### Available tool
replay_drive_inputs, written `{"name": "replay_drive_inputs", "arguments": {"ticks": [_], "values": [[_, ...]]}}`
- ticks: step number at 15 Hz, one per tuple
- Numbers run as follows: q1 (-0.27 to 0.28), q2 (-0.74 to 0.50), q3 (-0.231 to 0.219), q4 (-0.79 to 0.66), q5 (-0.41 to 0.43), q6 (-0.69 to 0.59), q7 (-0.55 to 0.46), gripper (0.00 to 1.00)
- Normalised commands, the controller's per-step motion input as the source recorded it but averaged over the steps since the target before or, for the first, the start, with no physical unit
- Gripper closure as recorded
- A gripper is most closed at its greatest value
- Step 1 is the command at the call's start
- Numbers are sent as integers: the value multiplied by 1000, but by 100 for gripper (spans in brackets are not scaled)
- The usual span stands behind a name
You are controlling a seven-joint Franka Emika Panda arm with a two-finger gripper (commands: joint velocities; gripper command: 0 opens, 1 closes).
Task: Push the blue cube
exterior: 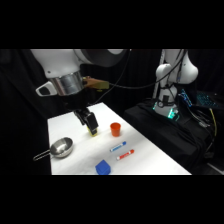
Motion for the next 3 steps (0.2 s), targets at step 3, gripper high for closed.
{"name": "replay_drive_inputs", "arguments": {"ticks": [3], "values": [[0,-98,-39,128,57,-262,-16,0]]}}
